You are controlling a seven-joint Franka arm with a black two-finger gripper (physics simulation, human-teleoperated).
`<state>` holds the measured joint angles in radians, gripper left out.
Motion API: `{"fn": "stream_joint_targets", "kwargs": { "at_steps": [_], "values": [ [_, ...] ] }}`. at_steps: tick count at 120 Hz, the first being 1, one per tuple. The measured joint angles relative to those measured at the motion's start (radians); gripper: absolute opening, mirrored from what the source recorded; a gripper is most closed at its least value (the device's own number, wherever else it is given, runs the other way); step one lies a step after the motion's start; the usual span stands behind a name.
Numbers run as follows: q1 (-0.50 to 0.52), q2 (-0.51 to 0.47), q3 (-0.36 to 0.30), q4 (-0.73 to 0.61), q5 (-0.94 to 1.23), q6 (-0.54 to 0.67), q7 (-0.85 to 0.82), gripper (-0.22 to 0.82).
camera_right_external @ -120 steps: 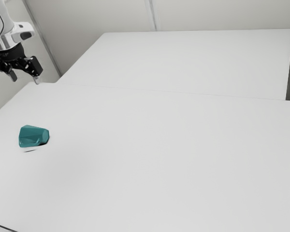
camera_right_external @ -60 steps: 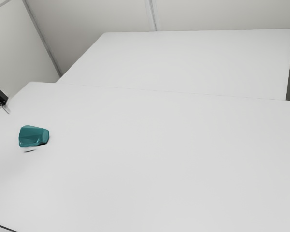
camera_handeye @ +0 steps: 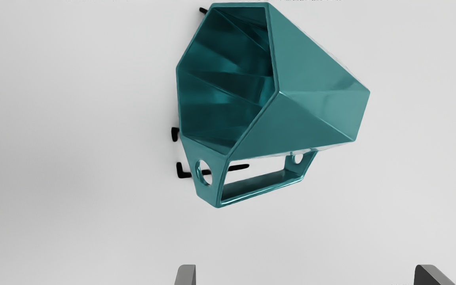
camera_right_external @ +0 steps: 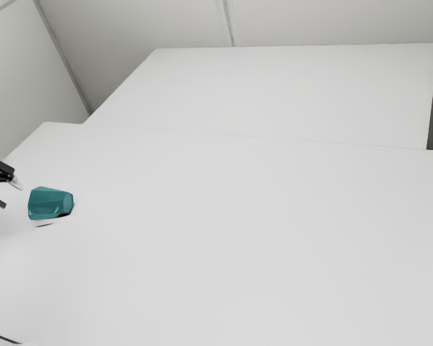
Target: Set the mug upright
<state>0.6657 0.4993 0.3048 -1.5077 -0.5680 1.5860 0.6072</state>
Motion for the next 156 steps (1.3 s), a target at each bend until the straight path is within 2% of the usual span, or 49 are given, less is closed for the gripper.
{"fn": "stream_joint_targets", "kwargs": {
  "at_steps": [51, 103, 113, 133, 156],
  "values": [
    [0.009, 0.170, -0.005, 0.143, -0.192, -0.048, 0.192, 0.60],
    [0.009, 0.202, -0.017, 0.117, -0.282, -0.056, 0.297, 0.60],
    [0.008, 0.205, -0.019, 0.112, -0.283, -0.056, 0.309, 0.48],
    [0.004, 0.204, -0.022, 0.108, -0.283, -0.052, 0.326, 0.10],
    [-0.002, 0.190, -0.051, 0.121, -0.275, -0.048, 0.334, -0.06]
  ]
}}
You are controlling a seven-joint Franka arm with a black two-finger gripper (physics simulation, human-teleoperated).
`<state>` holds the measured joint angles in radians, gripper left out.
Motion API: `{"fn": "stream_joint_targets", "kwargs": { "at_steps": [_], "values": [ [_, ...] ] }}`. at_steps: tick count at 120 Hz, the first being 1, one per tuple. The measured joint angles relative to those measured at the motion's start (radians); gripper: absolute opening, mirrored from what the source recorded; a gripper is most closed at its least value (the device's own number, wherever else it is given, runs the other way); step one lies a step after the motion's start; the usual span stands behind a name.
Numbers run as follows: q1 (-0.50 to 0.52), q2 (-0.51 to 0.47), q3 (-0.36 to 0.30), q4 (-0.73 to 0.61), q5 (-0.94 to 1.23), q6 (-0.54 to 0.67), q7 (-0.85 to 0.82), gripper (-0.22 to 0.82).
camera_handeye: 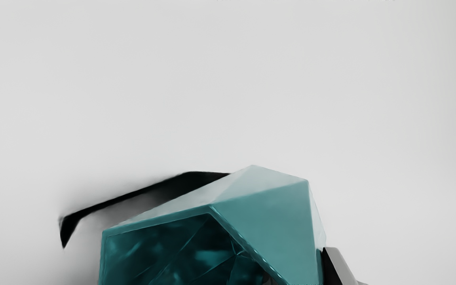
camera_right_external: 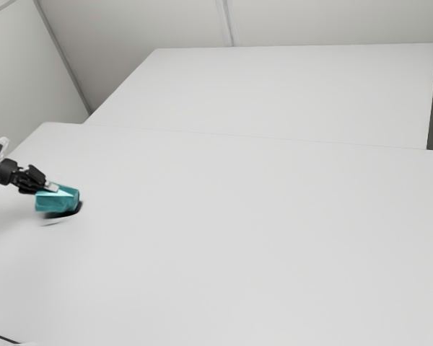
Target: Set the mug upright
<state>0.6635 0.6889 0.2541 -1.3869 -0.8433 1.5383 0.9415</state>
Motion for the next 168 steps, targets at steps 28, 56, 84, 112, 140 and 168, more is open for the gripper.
{"fn": "stream_joint_targets", "kwargs": {
  "at_steps": [28, 56, 84, 112, 140, 168],
  "values": [
    [-0.015, -0.039, -0.042, 0.000, 0.048, 0.016, -0.012, -0.15],
    [-0.141, -0.196, -0.079, -0.076, 0.213, 0.086, -0.084, -0.17],
    [-0.327, -0.446, -0.176, -0.316, 0.533, 0.283, -0.279, -0.18],
    [-0.475, -0.626, -0.226, -0.589, 0.761, 0.542, -0.519, -0.18],
    [-0.556, -0.666, -0.247, -0.714, 0.859, 0.695, -0.765, -0.18],
    [-0.571, -0.642, -0.258, -0.771, 0.885, 0.756, -0.970, -0.18]
  ]
}}
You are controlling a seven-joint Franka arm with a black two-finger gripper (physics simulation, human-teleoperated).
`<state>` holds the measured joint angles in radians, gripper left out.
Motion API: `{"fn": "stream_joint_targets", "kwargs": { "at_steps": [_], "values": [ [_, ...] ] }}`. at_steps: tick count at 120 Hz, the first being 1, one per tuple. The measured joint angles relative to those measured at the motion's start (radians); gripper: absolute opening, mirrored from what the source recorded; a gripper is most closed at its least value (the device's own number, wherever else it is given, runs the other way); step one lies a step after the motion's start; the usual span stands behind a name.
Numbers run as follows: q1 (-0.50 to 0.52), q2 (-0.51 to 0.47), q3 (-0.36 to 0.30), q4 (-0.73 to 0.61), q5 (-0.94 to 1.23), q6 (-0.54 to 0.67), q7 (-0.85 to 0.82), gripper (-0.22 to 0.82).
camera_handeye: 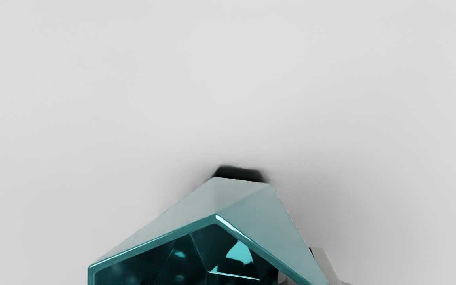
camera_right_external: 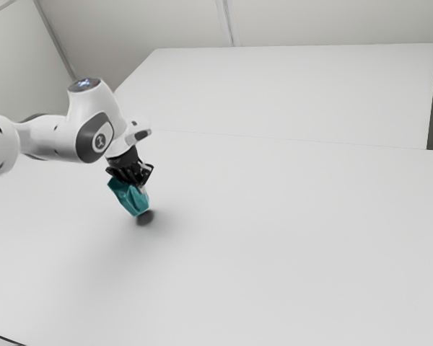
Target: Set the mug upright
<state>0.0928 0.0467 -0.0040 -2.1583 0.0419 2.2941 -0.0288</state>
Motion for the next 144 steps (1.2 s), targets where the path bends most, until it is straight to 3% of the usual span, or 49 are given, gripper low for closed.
{"fn": "stream_joint_targets", "kwargs": {
  "at_steps": [46, 69, 85, 116, 144],
  "values": [
    [0.017, 0.082, -0.015, -0.014, 0.005, 0.043, -0.234, -0.18],
    [0.019, 0.064, -0.016, -0.014, 0.001, 0.043, -0.297, 0.23],
    [0.016, 0.014, -0.017, -0.010, 0.001, 0.017, -0.329, 0.40],
    [-0.010, -0.065, -0.015, 0.074, 0.029, -0.105, -0.372, 0.55],
    [-0.045, -0.066, -0.014, 0.304, 0.058, -0.274, -0.336, 0.59]
  ]
}}
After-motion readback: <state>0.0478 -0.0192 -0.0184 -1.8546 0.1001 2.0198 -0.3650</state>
